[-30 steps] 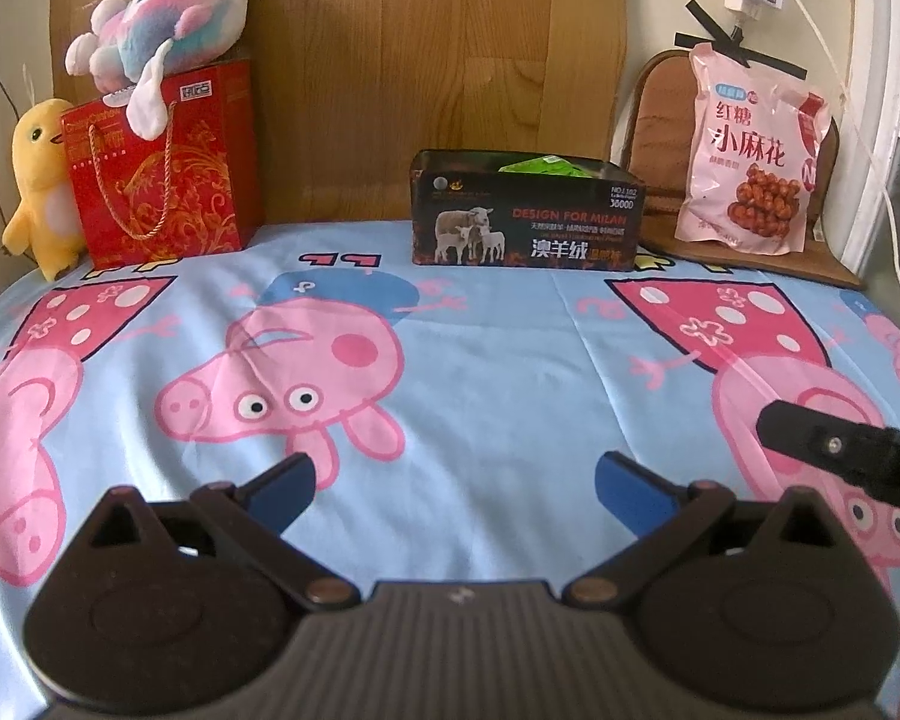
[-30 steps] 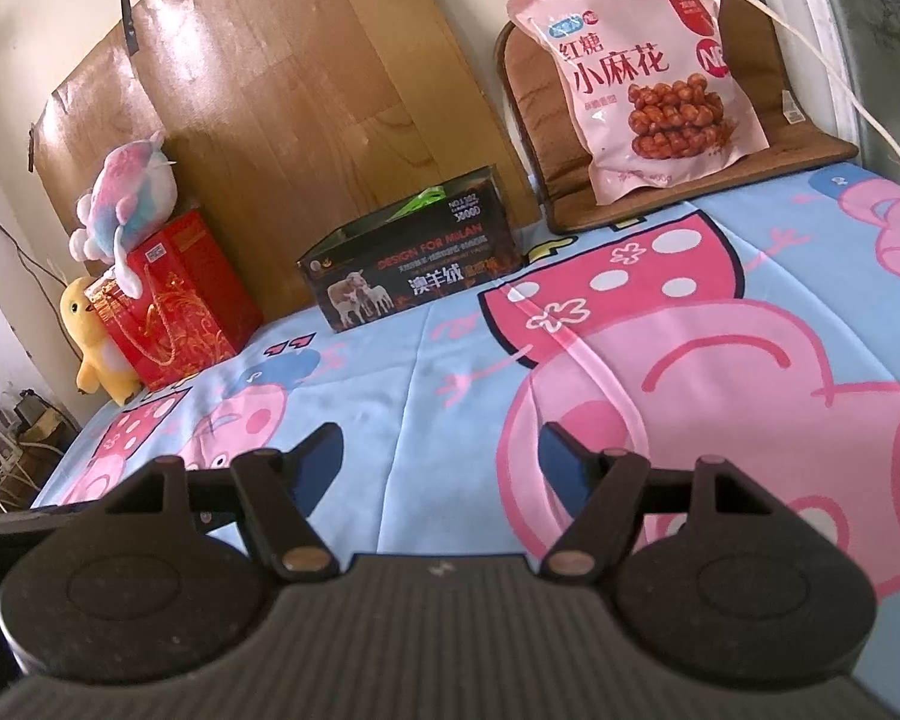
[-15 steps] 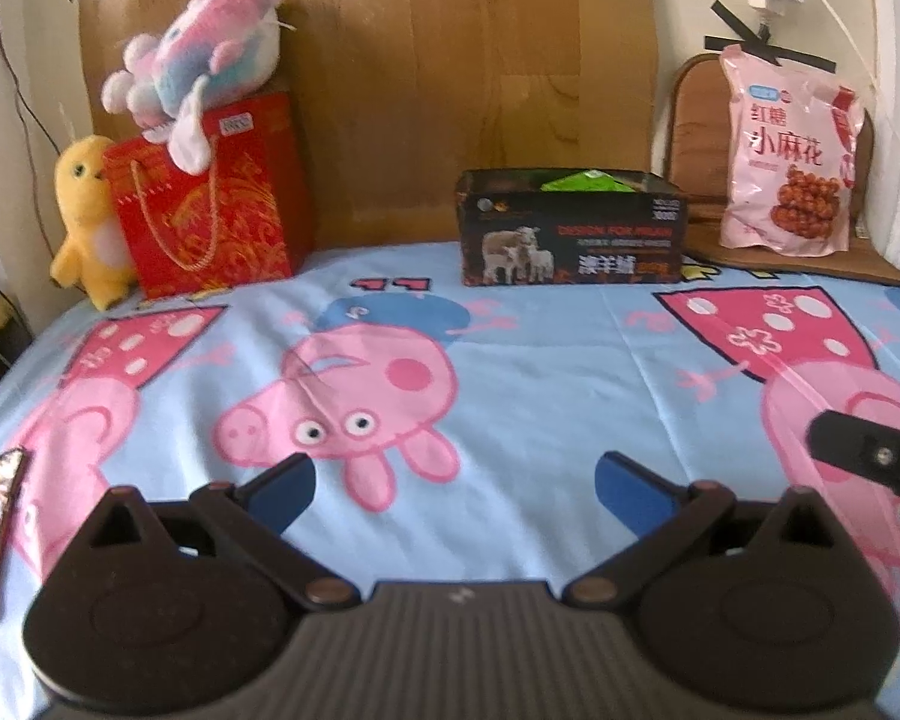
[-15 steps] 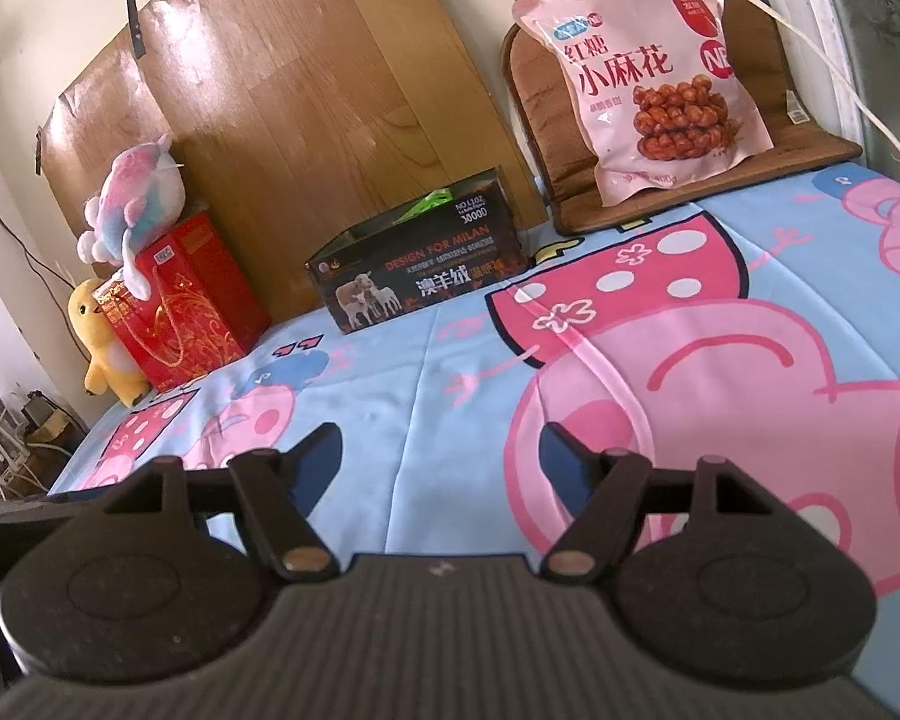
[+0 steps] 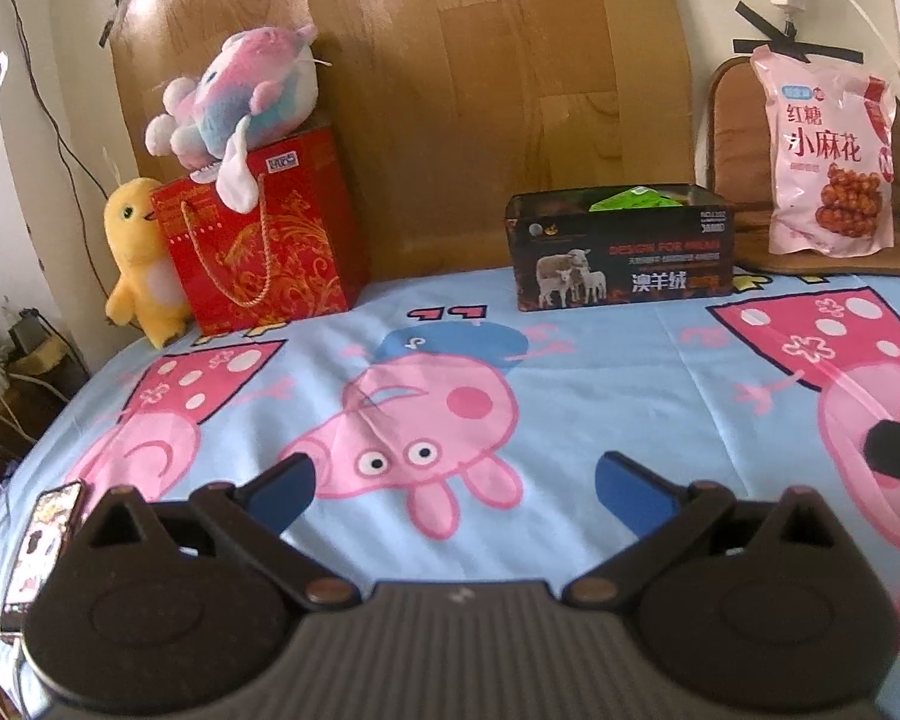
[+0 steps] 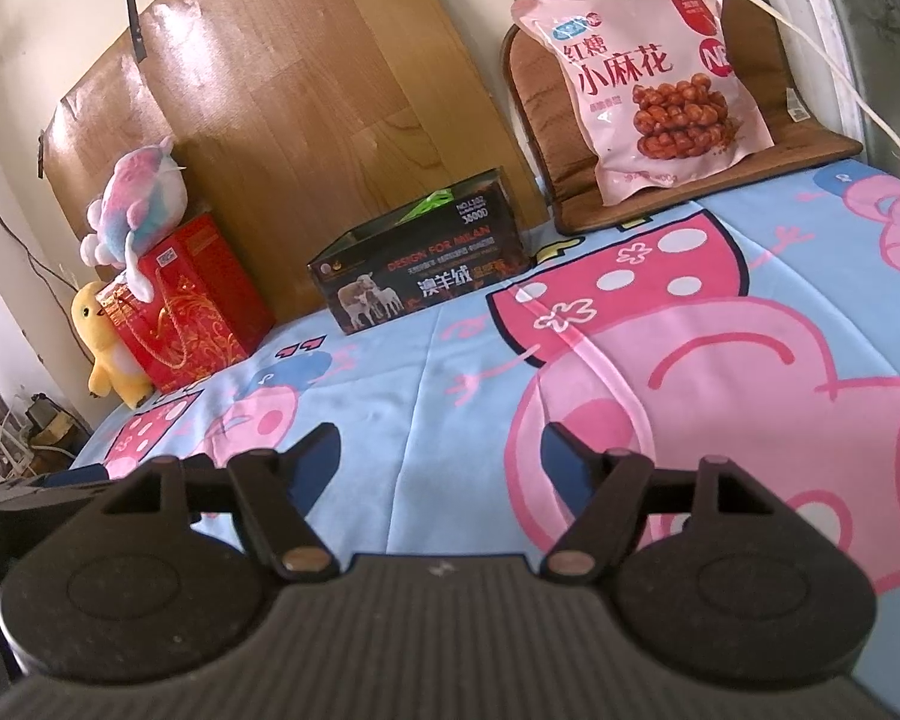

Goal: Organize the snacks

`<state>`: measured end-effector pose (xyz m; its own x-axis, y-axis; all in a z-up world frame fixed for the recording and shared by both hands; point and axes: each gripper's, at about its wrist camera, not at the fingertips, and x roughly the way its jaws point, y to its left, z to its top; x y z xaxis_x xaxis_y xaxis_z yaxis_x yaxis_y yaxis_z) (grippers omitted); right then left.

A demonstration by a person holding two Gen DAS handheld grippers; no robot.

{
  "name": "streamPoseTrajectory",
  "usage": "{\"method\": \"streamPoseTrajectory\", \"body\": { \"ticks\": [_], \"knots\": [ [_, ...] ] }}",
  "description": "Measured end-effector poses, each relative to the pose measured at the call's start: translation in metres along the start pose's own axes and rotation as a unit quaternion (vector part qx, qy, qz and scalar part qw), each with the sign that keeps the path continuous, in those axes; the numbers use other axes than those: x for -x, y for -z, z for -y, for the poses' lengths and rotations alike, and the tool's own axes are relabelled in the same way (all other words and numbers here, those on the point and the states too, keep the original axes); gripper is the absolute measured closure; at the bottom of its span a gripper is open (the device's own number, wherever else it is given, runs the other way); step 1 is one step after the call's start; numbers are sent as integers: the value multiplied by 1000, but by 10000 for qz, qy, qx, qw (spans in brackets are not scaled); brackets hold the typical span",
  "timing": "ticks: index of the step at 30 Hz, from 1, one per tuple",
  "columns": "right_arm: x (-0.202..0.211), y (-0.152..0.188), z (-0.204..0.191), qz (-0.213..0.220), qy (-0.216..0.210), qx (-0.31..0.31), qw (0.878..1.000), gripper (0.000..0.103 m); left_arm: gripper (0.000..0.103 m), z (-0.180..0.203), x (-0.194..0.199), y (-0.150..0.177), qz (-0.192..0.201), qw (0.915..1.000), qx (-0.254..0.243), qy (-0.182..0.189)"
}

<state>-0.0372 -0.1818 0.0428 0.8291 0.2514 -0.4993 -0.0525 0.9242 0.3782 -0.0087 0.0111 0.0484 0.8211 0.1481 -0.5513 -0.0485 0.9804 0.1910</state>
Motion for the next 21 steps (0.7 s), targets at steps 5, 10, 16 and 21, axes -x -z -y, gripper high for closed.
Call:
{"method": "streamPoseTrajectory", "body": {
  "ticks": [5,10,16,21],
  "knots": [
    [0,1,1,-1,-2,-18,10000,27,0,2,0,0,19,10000,-71,-22],
    [0,0,2,11,3,-26,10000,27,0,2,-1,0,-7,9999,-96,34],
    [0,1,4,-3,12,-77,10000,27,0,4,-5,2,-121,9998,-124,55],
    [-1,1,6,-19,10,-104,9999,26,0,7,-7,2,-160,9997,-194,-33]
  ]
}}
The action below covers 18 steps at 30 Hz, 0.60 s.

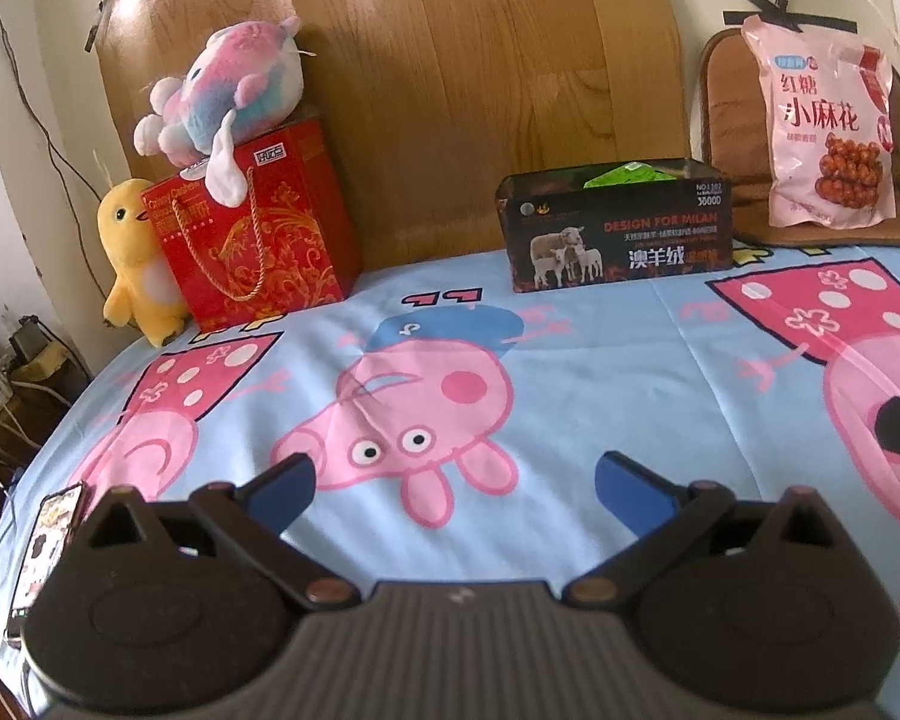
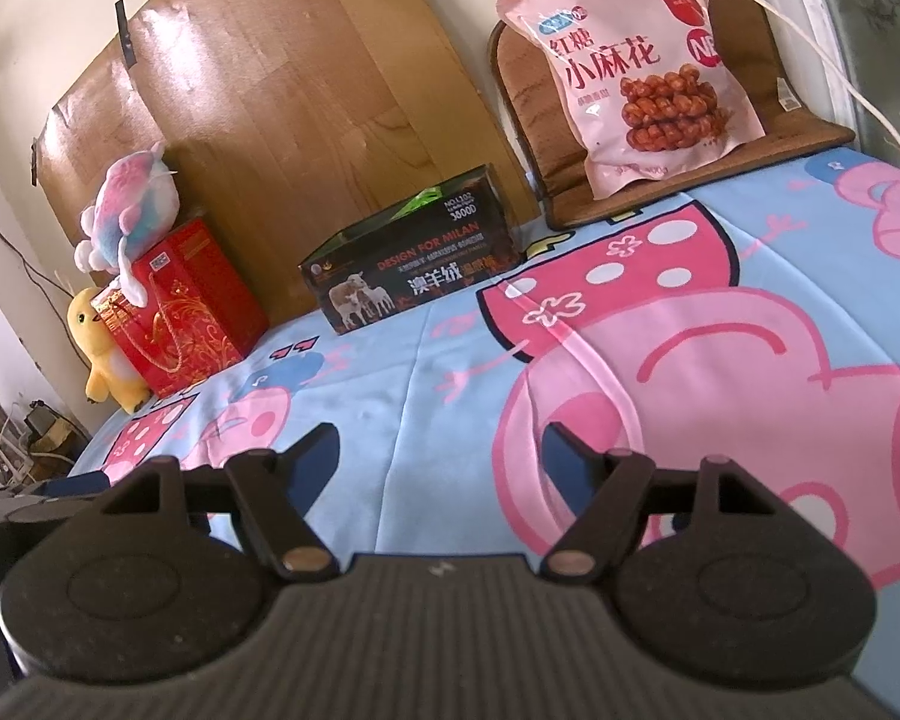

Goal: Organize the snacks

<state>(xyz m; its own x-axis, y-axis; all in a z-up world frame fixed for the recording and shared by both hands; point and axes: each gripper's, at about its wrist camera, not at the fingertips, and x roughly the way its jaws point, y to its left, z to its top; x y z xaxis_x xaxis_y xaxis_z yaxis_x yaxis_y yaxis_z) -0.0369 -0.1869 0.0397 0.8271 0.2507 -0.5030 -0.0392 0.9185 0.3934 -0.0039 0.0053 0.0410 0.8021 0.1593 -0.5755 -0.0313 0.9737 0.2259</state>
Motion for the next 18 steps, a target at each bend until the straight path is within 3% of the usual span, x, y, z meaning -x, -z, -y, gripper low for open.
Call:
{"method": "streamPoseTrajectory", "body": {
  "ticks": [18],
  "knots": [
    [-2,0,4,-65,-2,-73,10000,26,0,3,-11,2,-227,9996,-145,-122]
  ]
}}
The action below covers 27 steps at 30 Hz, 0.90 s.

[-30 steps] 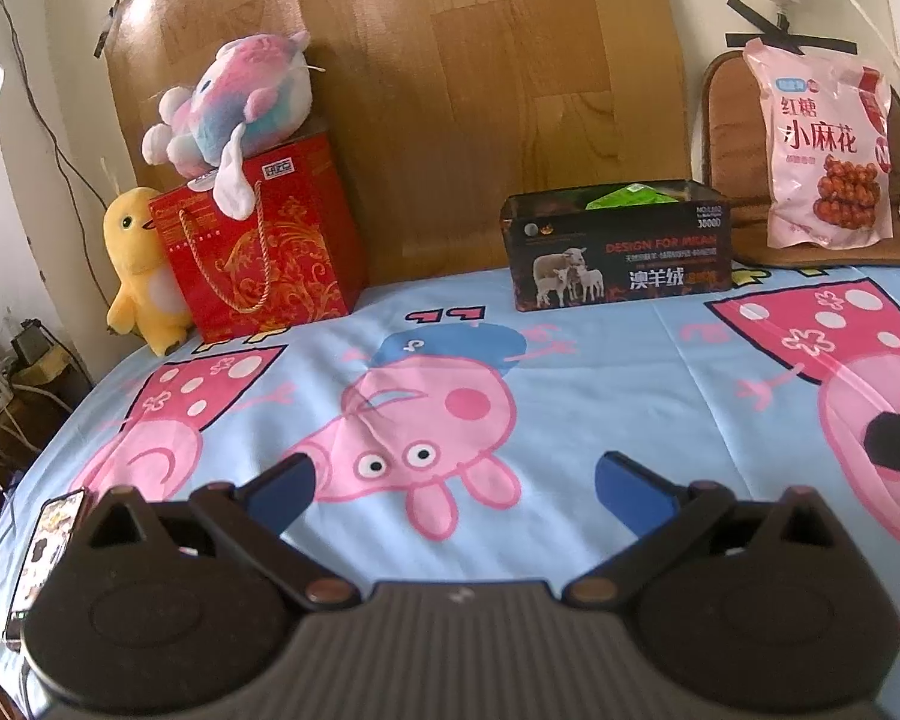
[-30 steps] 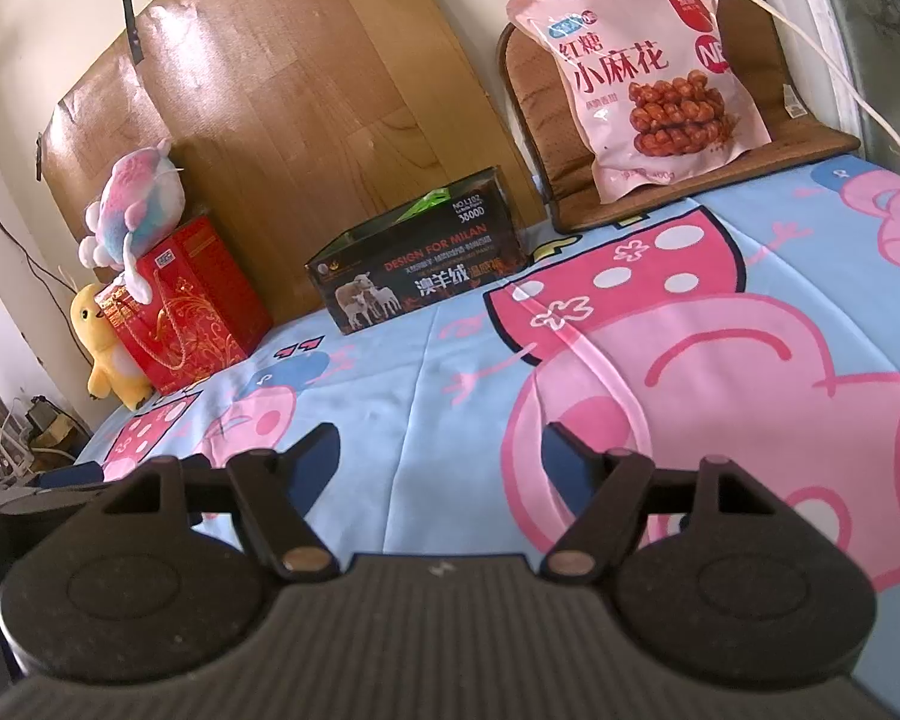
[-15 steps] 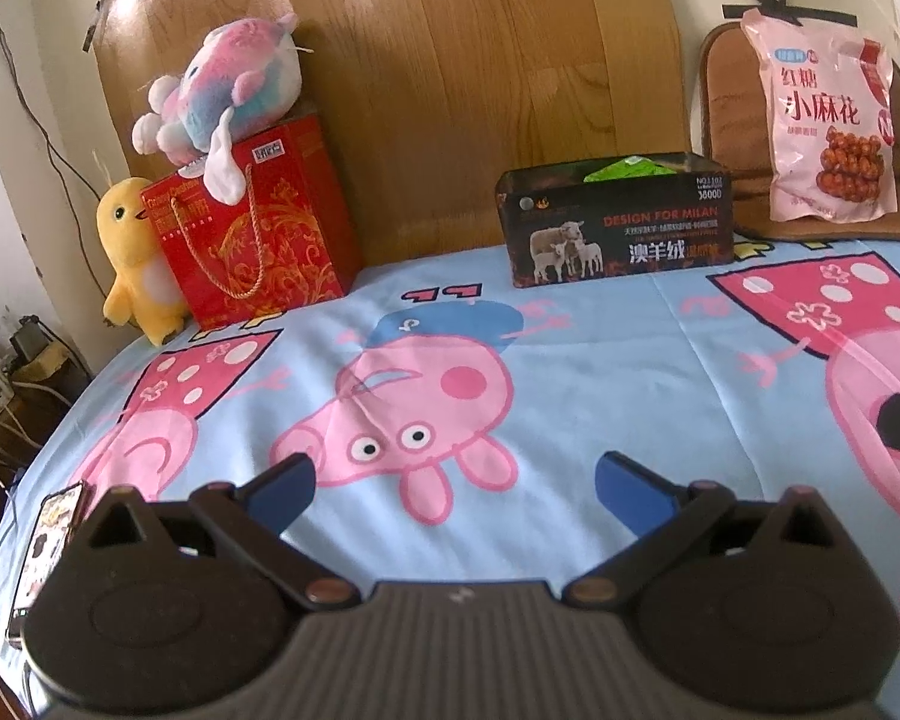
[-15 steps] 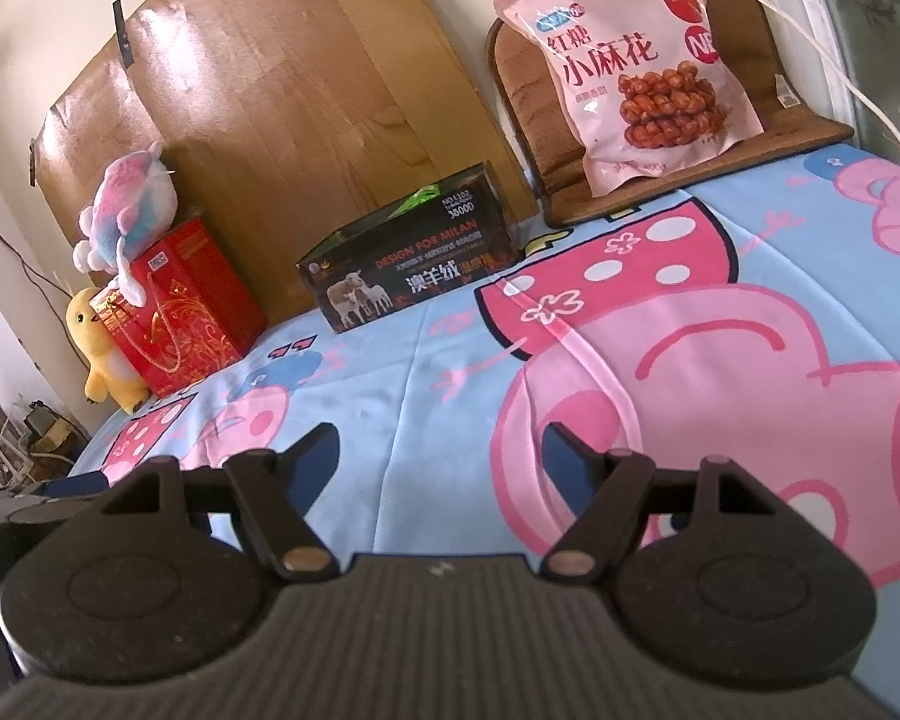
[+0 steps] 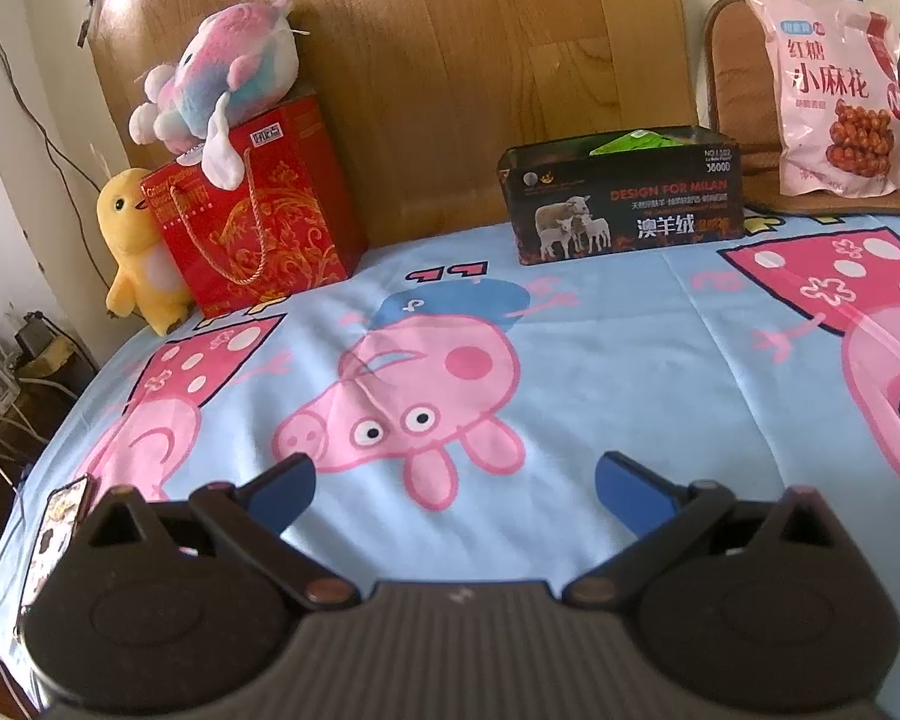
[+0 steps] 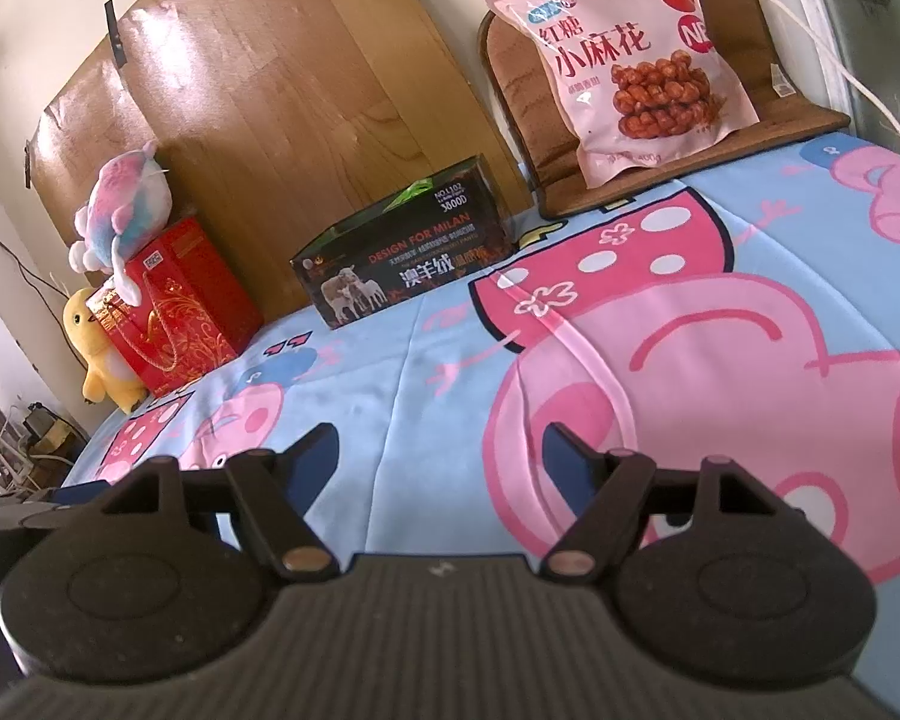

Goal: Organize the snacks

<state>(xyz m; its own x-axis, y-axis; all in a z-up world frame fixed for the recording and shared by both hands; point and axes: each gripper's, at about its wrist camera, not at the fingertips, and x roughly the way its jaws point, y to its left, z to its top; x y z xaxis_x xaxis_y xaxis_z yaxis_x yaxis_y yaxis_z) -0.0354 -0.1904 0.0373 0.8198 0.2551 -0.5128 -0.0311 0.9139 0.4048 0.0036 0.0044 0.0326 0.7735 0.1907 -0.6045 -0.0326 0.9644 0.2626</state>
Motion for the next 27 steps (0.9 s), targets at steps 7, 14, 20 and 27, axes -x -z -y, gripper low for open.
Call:
{"method": "streamPoseTrajectory", "body": {
  "ticks": [7,14,20,27],
  "knots": [
    [0,1,2,-2,-2,-21,10000,26,0,-1,0,-1,41,9999,-57,-97],
    [0,1,2,-3,-1,-23,10000,26,0,0,0,0,38,9999,-120,-112],
    [1,0,2,-5,-4,-24,10000,26,0,1,0,0,41,9998,-175,-94],
    [1,0,2,-4,-4,-24,10000,26,0,1,-2,0,-113,9997,-115,189]
  ]
}}
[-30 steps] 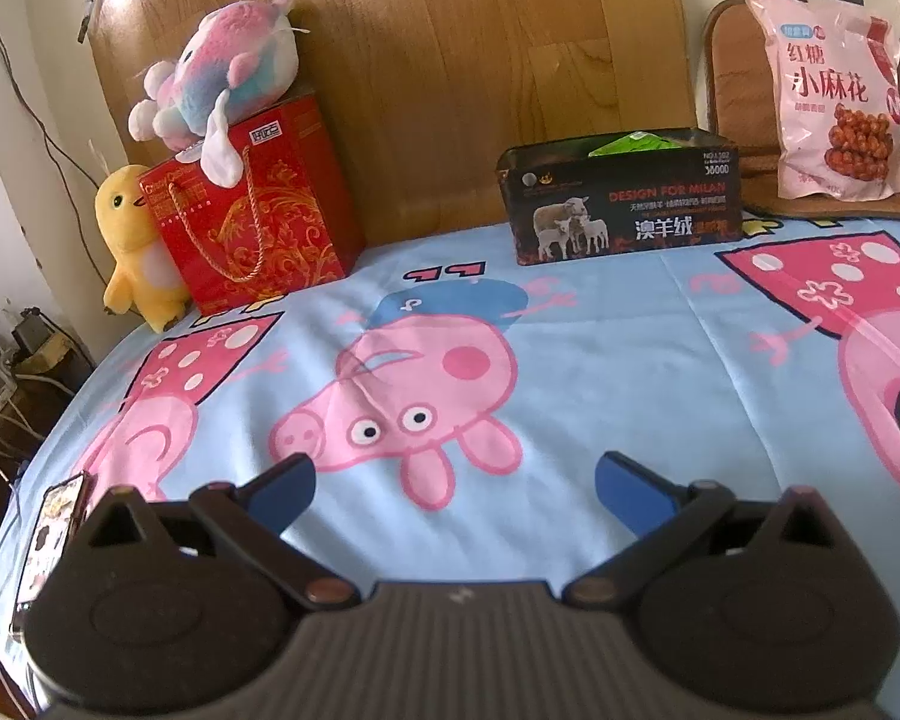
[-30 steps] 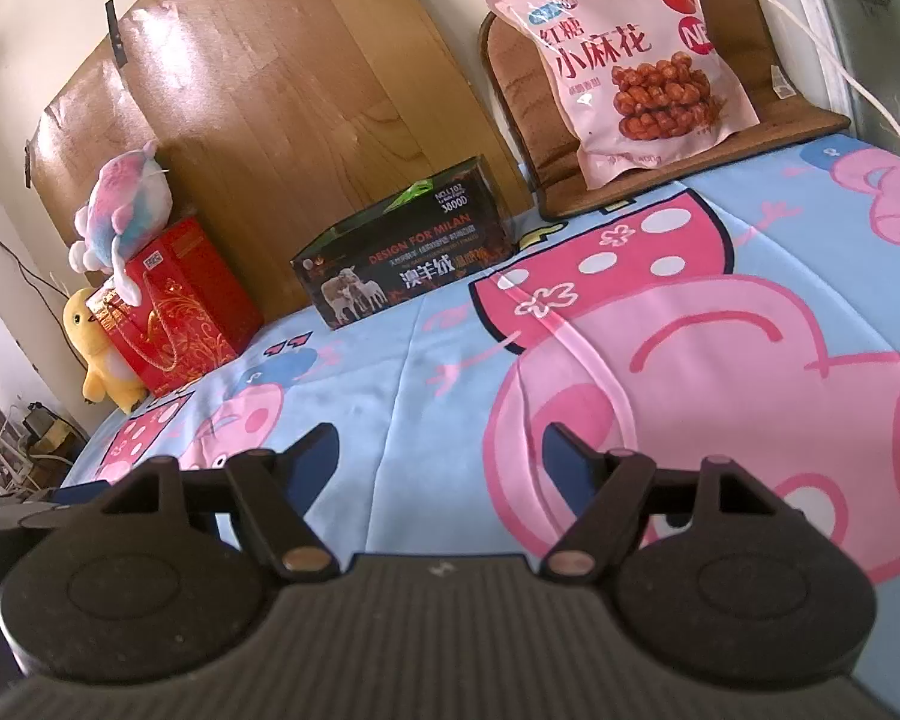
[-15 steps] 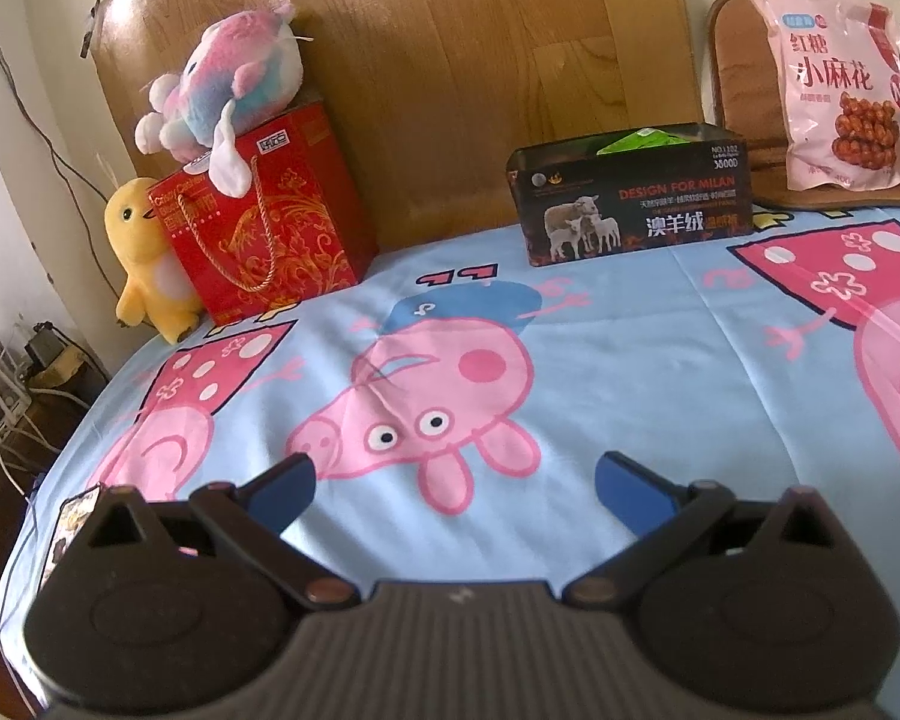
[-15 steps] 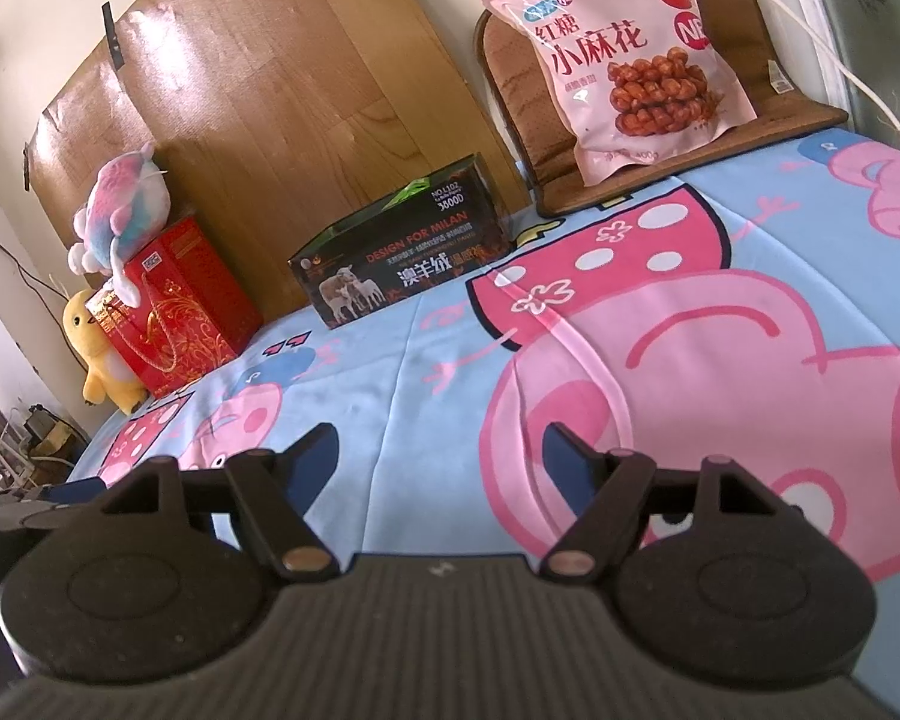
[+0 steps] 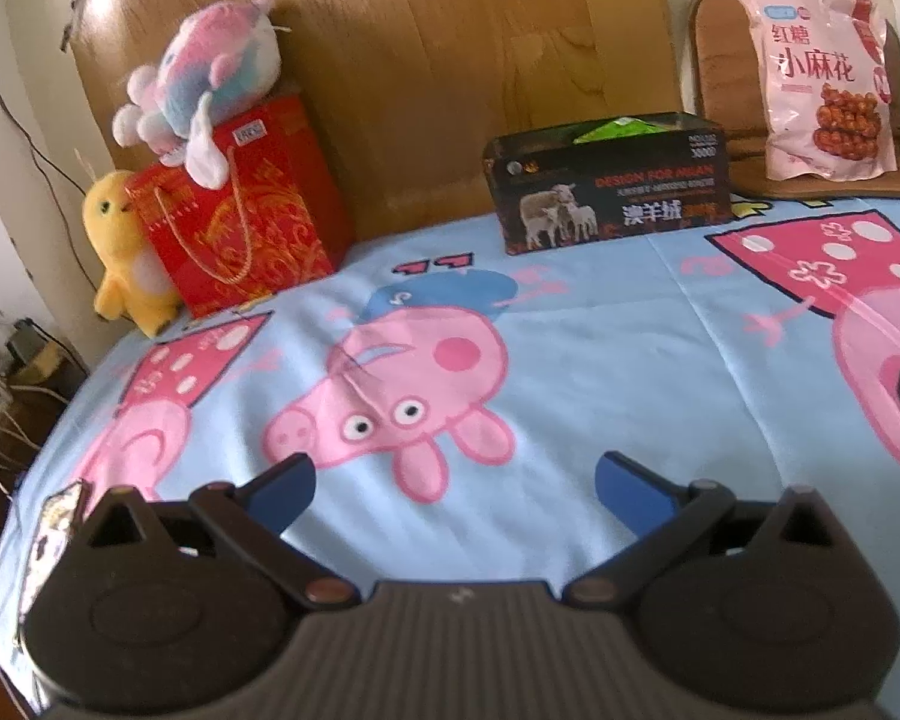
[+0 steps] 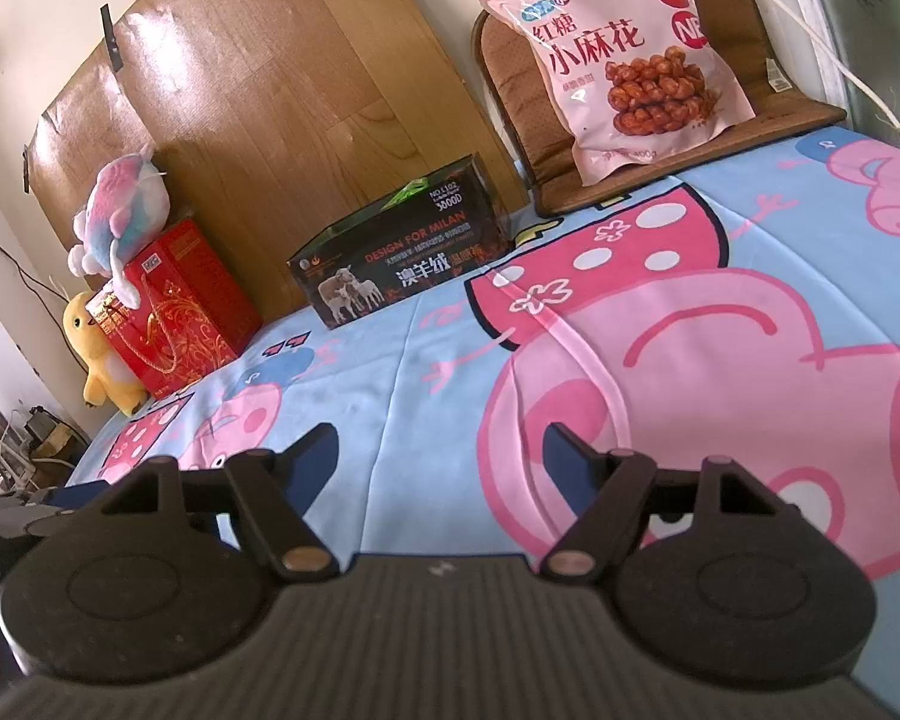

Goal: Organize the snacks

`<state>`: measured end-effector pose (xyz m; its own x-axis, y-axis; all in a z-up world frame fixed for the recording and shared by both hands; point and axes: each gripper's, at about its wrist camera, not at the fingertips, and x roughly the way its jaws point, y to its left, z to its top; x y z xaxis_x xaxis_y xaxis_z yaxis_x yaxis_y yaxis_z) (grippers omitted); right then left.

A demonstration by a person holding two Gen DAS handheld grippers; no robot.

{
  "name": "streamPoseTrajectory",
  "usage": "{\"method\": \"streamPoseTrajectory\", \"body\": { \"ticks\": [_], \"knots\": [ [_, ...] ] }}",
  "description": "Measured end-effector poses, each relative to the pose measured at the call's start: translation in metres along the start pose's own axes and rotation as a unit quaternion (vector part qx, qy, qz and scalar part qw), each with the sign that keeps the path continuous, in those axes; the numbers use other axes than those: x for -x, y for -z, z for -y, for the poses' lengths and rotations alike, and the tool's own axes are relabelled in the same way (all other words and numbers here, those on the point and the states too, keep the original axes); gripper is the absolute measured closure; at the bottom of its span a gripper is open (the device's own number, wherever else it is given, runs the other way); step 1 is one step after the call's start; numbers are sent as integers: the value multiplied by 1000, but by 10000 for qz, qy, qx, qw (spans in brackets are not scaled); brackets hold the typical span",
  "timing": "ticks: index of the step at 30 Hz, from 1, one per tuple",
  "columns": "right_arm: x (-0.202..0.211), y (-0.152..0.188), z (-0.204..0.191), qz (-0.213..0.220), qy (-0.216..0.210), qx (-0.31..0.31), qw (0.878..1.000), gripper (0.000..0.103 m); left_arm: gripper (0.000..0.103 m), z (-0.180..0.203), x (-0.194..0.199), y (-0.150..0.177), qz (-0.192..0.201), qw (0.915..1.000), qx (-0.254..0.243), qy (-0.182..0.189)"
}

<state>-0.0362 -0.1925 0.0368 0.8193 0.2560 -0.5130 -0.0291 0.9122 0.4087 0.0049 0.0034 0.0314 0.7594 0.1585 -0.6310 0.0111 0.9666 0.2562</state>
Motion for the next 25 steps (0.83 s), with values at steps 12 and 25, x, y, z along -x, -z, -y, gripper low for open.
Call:
{"method": "streamPoseTrajectory", "body": {
  "ticks": [12,25],
  "knots": [
    [0,0,0,3,1,-5,10000,26,0,1,-3,0,-329,9978,159,561],
    [1,-1,0,13,-2,-8,10000,26,0,8,2,0,-237,9959,76,866]
  ]
}}
